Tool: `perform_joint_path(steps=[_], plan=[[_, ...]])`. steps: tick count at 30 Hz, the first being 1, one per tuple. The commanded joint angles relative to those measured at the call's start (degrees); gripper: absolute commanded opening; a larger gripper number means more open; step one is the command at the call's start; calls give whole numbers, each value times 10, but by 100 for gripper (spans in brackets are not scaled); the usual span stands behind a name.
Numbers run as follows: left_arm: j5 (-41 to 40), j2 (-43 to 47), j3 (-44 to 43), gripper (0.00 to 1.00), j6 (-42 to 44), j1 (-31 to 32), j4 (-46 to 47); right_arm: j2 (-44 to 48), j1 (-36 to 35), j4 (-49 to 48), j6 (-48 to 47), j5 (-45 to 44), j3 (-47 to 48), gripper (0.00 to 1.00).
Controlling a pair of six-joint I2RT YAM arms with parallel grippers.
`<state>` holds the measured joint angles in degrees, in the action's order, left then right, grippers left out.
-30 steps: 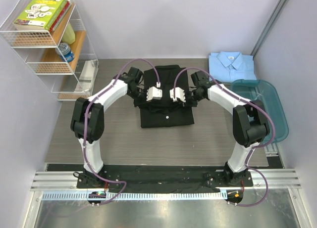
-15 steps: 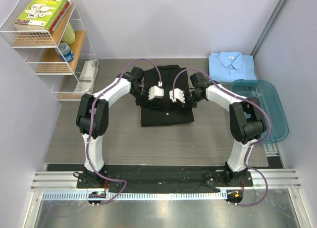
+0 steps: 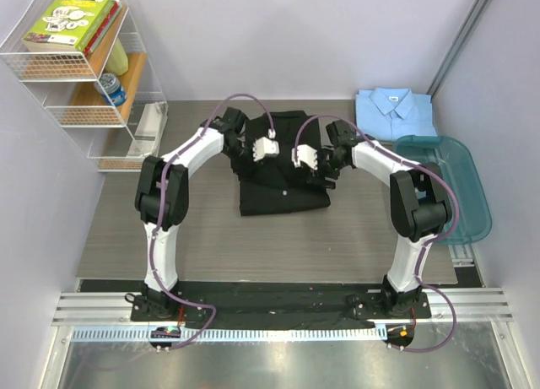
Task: Fold and stack the long sleeve shirts
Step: Neatly place the folded shirt into the bin
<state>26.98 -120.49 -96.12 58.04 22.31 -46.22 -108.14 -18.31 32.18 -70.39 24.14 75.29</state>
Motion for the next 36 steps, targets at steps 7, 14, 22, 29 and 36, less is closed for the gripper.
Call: perform_joint_path(steps=[7, 14, 22, 29, 36], plan=[[-11, 51, -168, 75, -267, -89, 10, 33, 58, 109, 234, -29, 230, 100], [189, 258, 108, 73, -540, -89, 108, 100, 57, 187, 506, 181, 166, 88], [310, 340, 418, 66, -809, 18, 374, 182, 6, 5, 645, 294, -99, 56], [282, 192, 366, 60, -829, 16, 412, 86, 3, -87, 669, 273, -107, 51], [315, 124, 295, 57, -710, -28, 297, 20, 40, 16, 576, 243, -67, 50]])
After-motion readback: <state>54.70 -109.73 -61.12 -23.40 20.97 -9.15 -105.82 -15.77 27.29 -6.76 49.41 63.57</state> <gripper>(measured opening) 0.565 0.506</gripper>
